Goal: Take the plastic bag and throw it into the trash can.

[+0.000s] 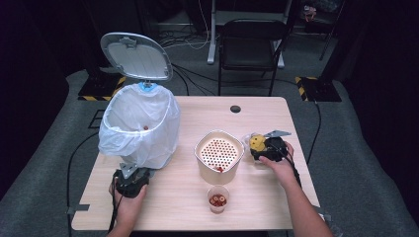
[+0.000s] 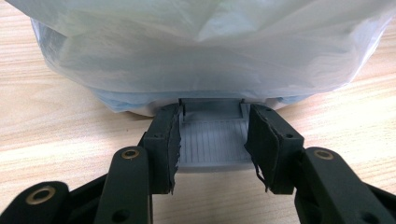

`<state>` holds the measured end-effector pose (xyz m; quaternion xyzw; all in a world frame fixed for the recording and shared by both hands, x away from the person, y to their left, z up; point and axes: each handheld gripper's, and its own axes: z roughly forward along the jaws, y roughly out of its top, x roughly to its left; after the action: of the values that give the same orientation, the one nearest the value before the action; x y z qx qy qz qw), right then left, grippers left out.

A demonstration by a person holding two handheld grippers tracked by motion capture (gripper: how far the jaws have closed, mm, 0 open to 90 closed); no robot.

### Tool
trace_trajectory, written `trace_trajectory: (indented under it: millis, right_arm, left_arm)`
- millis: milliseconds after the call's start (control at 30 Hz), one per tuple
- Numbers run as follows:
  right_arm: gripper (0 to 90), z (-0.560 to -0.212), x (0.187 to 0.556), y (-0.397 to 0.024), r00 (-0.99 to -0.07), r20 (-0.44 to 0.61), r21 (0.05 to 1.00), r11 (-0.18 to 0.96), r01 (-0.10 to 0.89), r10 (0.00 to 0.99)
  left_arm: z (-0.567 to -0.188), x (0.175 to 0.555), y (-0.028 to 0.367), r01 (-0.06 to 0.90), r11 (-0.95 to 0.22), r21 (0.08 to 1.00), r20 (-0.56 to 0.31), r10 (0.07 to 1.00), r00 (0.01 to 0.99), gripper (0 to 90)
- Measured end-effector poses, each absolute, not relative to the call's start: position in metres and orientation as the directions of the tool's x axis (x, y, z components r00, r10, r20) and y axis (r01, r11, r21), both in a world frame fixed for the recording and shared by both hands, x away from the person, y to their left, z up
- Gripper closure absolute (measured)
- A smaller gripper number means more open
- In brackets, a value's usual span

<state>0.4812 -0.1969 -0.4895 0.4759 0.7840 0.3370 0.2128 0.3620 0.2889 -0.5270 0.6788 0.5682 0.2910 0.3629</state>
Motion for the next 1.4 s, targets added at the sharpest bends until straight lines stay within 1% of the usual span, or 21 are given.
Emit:
trace_trajectory:
  millis: [100, 167, 200, 233, 267, 300, 333, 367, 400, 467, 500, 533, 733, 867, 1033, 1133, 1400]
  right_arm:
    - [29.4, -0.490, 0.481, -0.196, -0.454, -0.013, 0.734, 0.317, 0.601, 0.891]
    - [34.2, -0.490, 0.483, -0.197, -0.461, -0.014, 0.741, 0.319, 0.591, 0.887]
    - [38.1, -0.490, 0.482, -0.197, -0.461, -0.011, 0.739, 0.318, 0.593, 0.887]
    - [38.1, -0.490, 0.482, -0.197, -0.461, -0.011, 0.739, 0.318, 0.593, 0.887]
    - [41.1, -0.490, 0.482, -0.197, -0.467, -0.012, 0.739, 0.323, 0.592, 0.884]
    - [45.5, -0.490, 0.482, -0.195, -0.453, -0.005, 0.735, 0.310, 0.603, 0.892]
    - [52.0, -0.490, 0.481, -0.196, -0.472, -0.022, 0.729, 0.337, 0.596, 0.881]
    - [54.8, -0.490, 0.481, -0.194, -0.463, -0.010, 0.730, 0.323, 0.602, 0.886]
    - [54.8, -0.490, 0.481, -0.194, -0.463, -0.010, 0.730, 0.323, 0.602, 0.886]
    - [61.0, -0.489, 0.481, -0.194, -0.469, -0.004, 0.736, 0.320, 0.596, 0.883]
    - [61.0, -0.489, 0.481, -0.194, -0.469, -0.004, 0.736, 0.320, 0.596, 0.883]
    - [63.6, -0.487, 0.481, -0.195, -0.491, -0.014, 0.734, 0.342, 0.586, 0.871]
    - [67.8, -0.482, 0.478, -0.197, -0.493, -0.014, 0.743, 0.339, 0.577, 0.870]
    - [70.8, -0.471, 0.476, -0.200, -0.494, -0.013, 0.744, 0.338, 0.576, 0.869]
    - [71.1, -0.456, 0.472, -0.201, -0.500, -0.017, 0.758, 0.337, 0.558, 0.866]
    - [71.3, -0.440, 0.469, -0.202, -0.507, -0.017, 0.764, 0.338, 0.549, 0.862]
    - [71.9, -0.418, 0.465, -0.203, -0.512, 0.005, 0.772, 0.322, 0.548, 0.859]
  left_arm:
    - [-0.527, 0.362, 0.289, 0.560, -0.091, 0.823, -0.017, 0.983, 0.185, 54.0]
    - [-0.527, 0.362, 0.289, 0.560, -0.091, 0.824, -0.017, 0.983, 0.185, 54.0]
    - [-0.527, 0.362, 0.289, 0.560, -0.091, 0.824, -0.018, 0.983, 0.185, 54.0]
    - [-0.527, 0.362, 0.289, 0.560, -0.091, 0.824, -0.018, 0.983, 0.185, 54.1]
    - [-0.527, 0.362, 0.289, 0.560, -0.091, 0.824, -0.017, 0.983, 0.185, 54.1]
    - [-0.527, 0.362, 0.289, 0.560, -0.090, 0.824, -0.018, 0.983, 0.185, 54.0]
    - [-0.527, 0.362, 0.289, 0.560, -0.091, 0.824, -0.017, 0.983, 0.185, 54.0]
    - [-0.527, 0.362, 0.289, 0.560, -0.090, 0.824, -0.018, 0.983, 0.185, 54.1]
    - [-0.527, 0.362, 0.289, 0.560, -0.090, 0.824, -0.018, 0.983, 0.185, 54.1]
    - [-0.527, 0.362, 0.289, 0.560, -0.091, 0.823, -0.018, 0.983, 0.185, 54.0]
    - [-0.527, 0.362, 0.289, 0.560, -0.090, 0.824, -0.018, 0.983, 0.185, 54.0]
    - [-0.527, 0.362, 0.289, 0.559, -0.092, 0.824, -0.015, 0.983, 0.184, 54.0]
    - [-0.527, 0.362, 0.289, 0.559, -0.088, 0.825, -0.019, 0.983, 0.183, 54.1]
    - [-0.527, 0.362, 0.289, 0.559, -0.089, 0.825, -0.019, 0.983, 0.184, 54.1]
    - [-0.527, 0.362, 0.289, 0.558, -0.091, 0.825, -0.016, 0.983, 0.184, 54.1]
    - [-0.527, 0.362, 0.289, 0.557, -0.092, 0.825, -0.015, 0.983, 0.184, 54.1]
    - [-0.527, 0.362, 0.289, 0.557, -0.090, 0.826, -0.017, 0.983, 0.184, 54.1]
